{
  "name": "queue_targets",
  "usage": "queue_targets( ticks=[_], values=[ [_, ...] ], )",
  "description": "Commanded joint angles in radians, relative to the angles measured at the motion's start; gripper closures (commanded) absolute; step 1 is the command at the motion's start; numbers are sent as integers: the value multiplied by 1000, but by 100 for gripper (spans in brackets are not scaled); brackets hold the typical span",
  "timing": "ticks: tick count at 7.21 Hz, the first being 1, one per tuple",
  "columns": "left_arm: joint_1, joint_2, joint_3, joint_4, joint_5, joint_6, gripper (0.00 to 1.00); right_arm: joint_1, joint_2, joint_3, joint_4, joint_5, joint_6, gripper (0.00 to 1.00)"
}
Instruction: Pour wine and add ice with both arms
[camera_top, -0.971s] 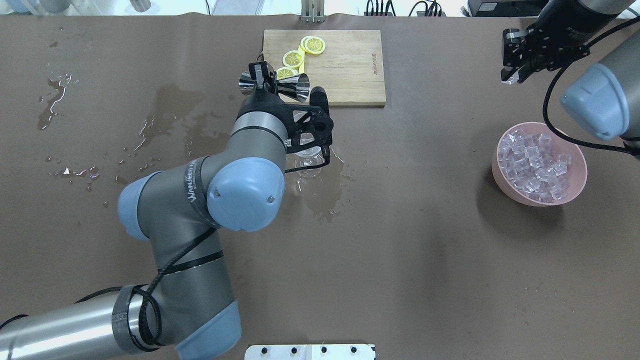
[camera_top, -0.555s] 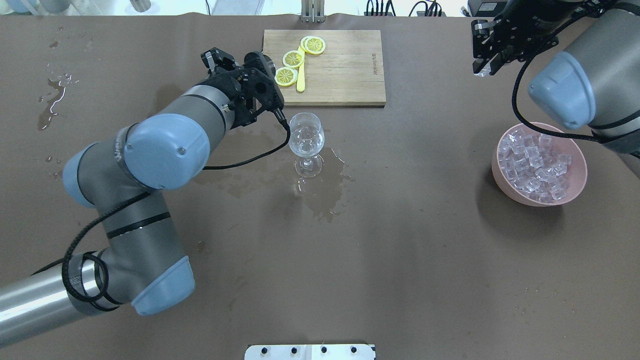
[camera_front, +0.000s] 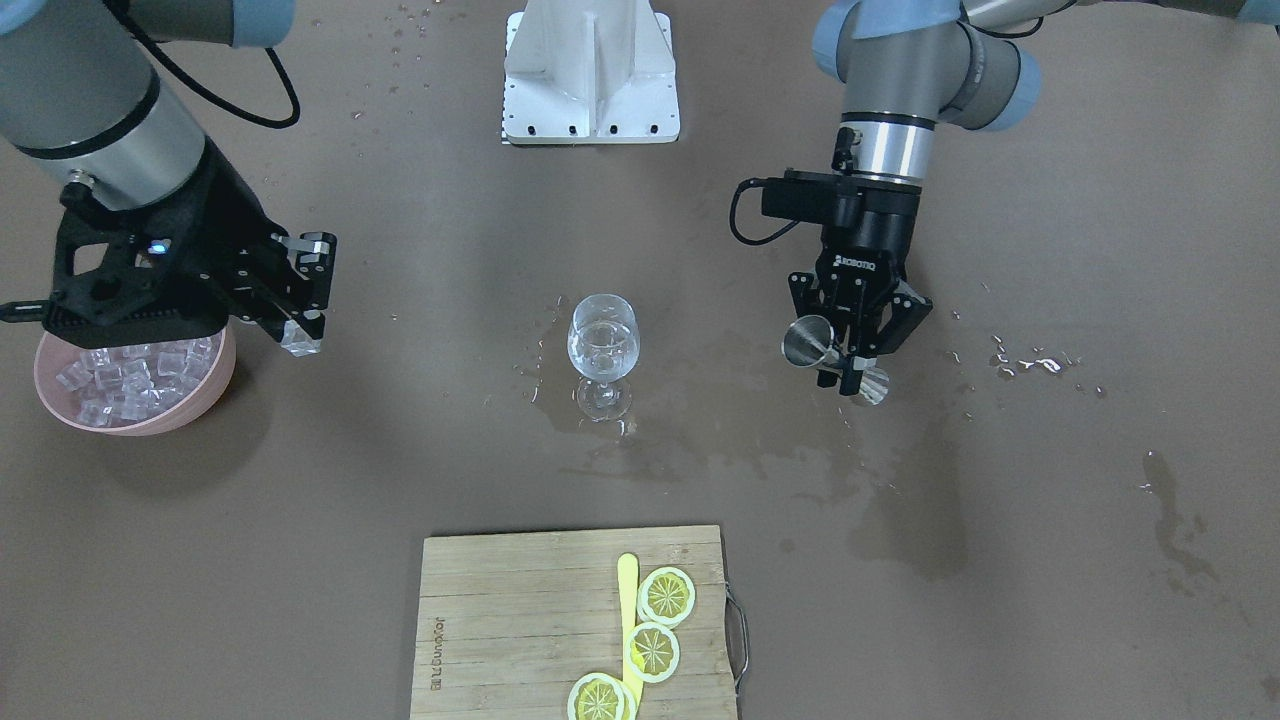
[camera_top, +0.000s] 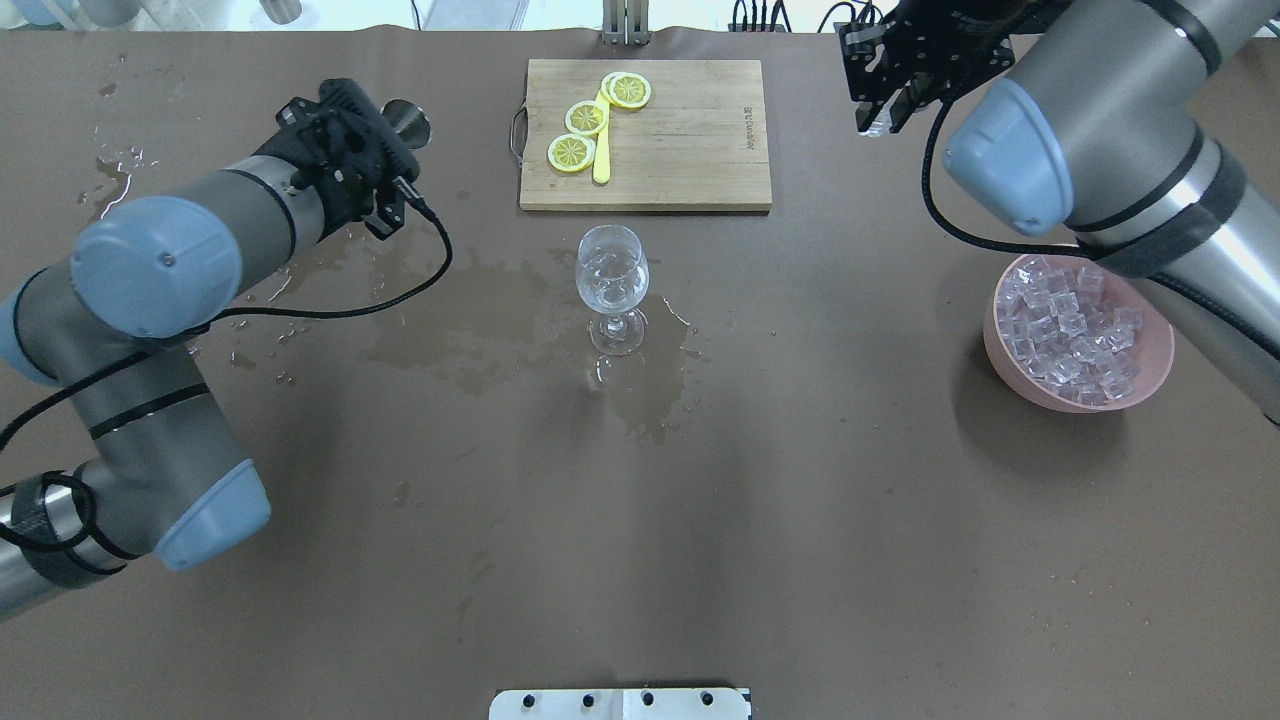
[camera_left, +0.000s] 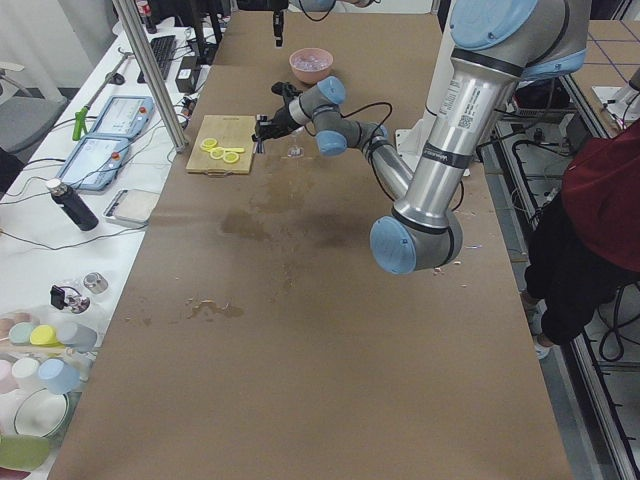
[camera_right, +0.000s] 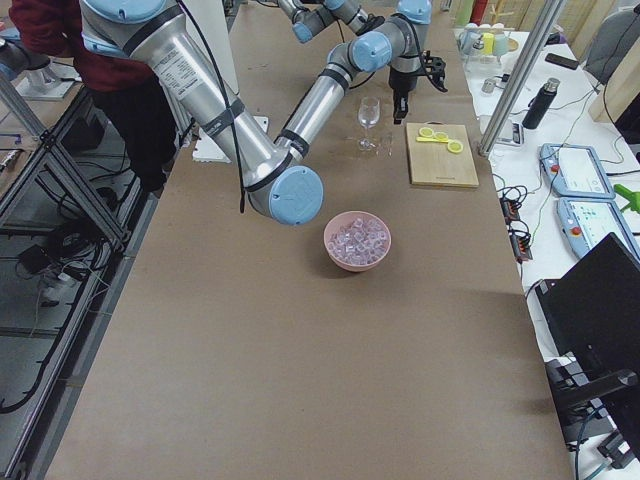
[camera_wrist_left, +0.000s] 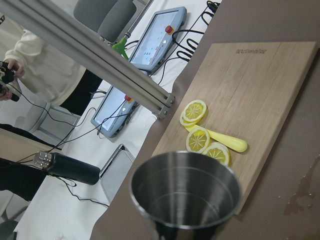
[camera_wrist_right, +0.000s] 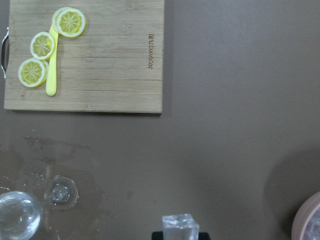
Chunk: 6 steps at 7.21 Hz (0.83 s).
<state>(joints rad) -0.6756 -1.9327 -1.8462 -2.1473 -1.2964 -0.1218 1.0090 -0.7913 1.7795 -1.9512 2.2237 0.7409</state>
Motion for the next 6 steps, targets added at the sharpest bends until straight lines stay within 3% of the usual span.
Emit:
queue_targets(
  ticks=[1,4,6],
  values=[
    [-63,136,37,-205,-72,-82,100,-79,107,-84,0,-59,0,87],
    [-131,279,86,-382,-119,-296,100,-182,236,-155,-18,-145,5,87],
    [-191,363,197,-591,-116,-415,100,-249,271,-158,-21,-202,49,87]
  ],
)
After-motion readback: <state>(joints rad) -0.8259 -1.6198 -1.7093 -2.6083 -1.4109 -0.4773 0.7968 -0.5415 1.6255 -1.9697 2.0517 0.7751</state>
